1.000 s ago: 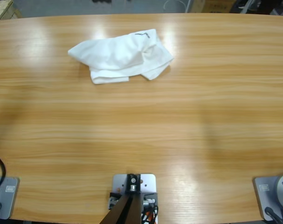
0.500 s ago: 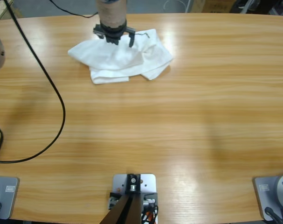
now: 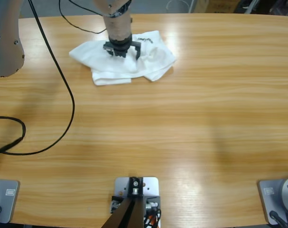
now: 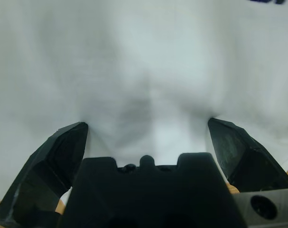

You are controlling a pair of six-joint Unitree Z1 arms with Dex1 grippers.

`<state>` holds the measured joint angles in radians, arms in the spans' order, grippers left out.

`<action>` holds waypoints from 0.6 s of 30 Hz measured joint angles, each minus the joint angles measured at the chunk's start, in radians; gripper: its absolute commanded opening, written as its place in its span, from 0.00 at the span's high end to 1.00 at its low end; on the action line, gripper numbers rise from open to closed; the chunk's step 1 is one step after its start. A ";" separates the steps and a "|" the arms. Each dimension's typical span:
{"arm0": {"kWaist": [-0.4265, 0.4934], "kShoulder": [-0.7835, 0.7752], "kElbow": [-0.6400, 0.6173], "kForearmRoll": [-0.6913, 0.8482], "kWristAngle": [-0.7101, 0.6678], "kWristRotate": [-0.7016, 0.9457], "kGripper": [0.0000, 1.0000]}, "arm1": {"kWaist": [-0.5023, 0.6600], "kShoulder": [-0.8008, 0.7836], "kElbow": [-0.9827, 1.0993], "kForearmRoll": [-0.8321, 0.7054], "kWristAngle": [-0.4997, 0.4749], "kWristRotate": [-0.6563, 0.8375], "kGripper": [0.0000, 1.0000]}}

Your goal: Fold clothes

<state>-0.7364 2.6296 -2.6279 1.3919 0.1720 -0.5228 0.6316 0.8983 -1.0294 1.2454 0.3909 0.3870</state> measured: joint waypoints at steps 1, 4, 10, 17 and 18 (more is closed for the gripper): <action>0.007 0.001 0.000 0.000 -0.007 -0.002 0.00 | 0.000 0.000 0.000 0.000 0.001 0.002 0.01; 0.022 0.007 0.000 0.018 -0.024 -0.026 0.00 | 0.000 -0.004 0.000 0.000 0.006 0.008 0.01; 0.039 0.013 -0.001 0.093 -0.055 -0.051 0.00 | 0.000 -0.015 0.000 0.001 0.012 0.013 0.01; 0.043 0.022 -0.002 0.102 -0.060 -0.052 0.00 | 0.000 -0.015 0.000 0.001 0.012 0.014 0.01; 0.046 0.022 -0.003 0.102 -0.060 -0.052 0.00 | 0.000 -0.015 0.000 0.001 0.012 0.014 0.01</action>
<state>-0.6905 2.6520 -2.6310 1.4937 0.1116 -0.5749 0.6316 0.8838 -1.0294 1.2465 0.4032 0.4009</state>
